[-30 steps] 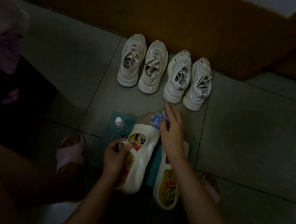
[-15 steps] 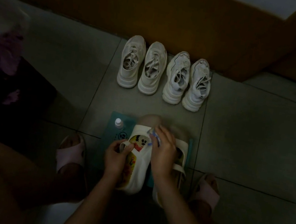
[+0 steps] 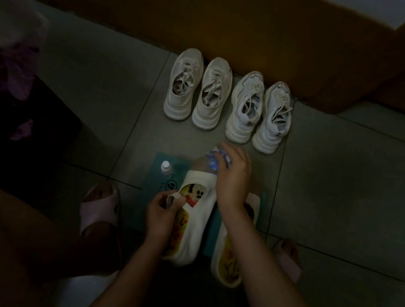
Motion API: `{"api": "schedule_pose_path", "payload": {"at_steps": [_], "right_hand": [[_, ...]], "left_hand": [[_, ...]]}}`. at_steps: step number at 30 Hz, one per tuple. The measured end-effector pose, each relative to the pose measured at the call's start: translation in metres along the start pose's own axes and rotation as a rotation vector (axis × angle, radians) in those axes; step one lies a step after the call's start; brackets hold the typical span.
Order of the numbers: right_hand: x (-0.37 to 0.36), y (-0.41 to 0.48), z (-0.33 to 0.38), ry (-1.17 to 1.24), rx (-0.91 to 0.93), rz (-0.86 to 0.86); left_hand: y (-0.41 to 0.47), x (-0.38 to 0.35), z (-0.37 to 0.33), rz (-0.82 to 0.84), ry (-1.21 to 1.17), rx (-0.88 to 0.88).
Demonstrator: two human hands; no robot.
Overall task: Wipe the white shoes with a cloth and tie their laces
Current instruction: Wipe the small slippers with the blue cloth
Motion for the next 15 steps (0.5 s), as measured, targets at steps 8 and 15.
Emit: {"api": "schedule_pose_path", "payload": {"at_steps": [8, 15], "right_hand": [[-0.026, 0.005, -0.013, -0.282, 0.048, 0.071], [-0.048, -0.039, -0.021, -0.304, 0.075, 0.231]], "left_hand": [[-0.002, -0.002, 0.000, -0.013, 0.027, 0.006], [-0.008, -0.008, -0.011, -0.076, 0.085, -0.074]]}}
Point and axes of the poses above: each hand's wrist, its own y-axis towards the middle knuckle, its own x-axis out of the back of the hand, z = x × y, the point moved 9 cm from there along y, towards the middle knuckle, and after that the axes turned 2 degrees about y, right-handed, at the moved point
